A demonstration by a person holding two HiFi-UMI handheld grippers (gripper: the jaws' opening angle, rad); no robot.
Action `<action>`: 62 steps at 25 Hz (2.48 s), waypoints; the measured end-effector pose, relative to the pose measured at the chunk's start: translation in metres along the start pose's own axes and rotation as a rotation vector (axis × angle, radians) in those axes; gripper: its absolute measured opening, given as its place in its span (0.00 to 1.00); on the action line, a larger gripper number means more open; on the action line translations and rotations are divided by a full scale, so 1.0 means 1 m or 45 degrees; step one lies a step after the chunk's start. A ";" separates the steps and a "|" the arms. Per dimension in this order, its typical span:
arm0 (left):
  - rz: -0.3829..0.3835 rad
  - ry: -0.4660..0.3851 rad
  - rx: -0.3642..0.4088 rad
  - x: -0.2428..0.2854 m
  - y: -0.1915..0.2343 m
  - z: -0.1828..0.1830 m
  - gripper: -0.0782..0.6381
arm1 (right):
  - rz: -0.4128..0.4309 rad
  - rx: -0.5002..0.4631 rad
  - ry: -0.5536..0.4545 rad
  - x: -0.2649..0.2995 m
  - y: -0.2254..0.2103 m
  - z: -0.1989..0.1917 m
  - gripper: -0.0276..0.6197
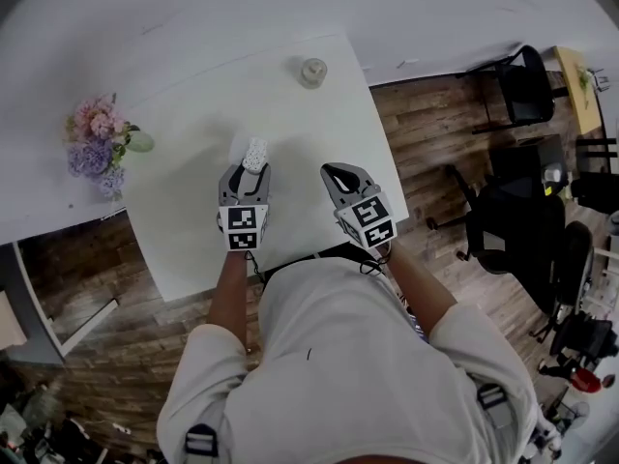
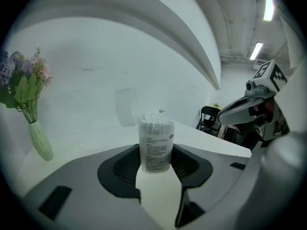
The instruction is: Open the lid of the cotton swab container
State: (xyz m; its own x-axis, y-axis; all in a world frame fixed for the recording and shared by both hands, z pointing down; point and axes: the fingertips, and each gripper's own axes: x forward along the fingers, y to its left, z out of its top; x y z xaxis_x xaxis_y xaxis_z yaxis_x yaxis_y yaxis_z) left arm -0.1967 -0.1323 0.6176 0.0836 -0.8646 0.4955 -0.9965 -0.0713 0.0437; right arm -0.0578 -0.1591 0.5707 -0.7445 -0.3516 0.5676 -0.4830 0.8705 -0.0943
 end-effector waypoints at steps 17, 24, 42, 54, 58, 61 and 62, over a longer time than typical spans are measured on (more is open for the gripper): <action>-0.256 0.099 0.157 0.067 -0.064 -0.011 0.39 | -0.231 0.168 0.031 -0.044 -0.044 -0.041 0.04; -0.276 0.129 0.168 0.076 -0.074 -0.018 0.39 | -0.253 0.204 0.028 -0.051 -0.051 -0.050 0.04; -0.274 0.198 0.169 0.075 -0.081 -0.036 0.40 | -0.227 0.204 0.034 -0.055 -0.048 -0.053 0.04; -0.268 0.209 0.170 0.075 -0.084 -0.041 0.40 | -0.211 0.212 0.030 -0.054 -0.048 -0.054 0.04; -0.261 0.247 0.151 0.076 -0.084 -0.047 0.40 | -0.203 0.211 0.033 -0.051 -0.047 -0.053 0.04; -0.253 0.280 0.140 0.077 -0.086 -0.055 0.40 | -0.196 0.213 0.032 -0.050 -0.047 -0.052 0.04; -0.253 0.286 0.136 0.077 -0.086 -0.056 0.40 | -0.193 0.213 0.031 -0.050 -0.047 -0.052 0.04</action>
State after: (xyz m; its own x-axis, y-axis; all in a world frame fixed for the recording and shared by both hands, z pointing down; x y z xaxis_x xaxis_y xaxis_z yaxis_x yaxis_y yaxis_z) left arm -0.1045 -0.1645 0.7007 0.2632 -0.6981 0.6659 -0.9543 -0.2899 0.0733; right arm 0.0263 -0.1647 0.5896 -0.6470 -0.4640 0.6051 -0.6600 0.7382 -0.1396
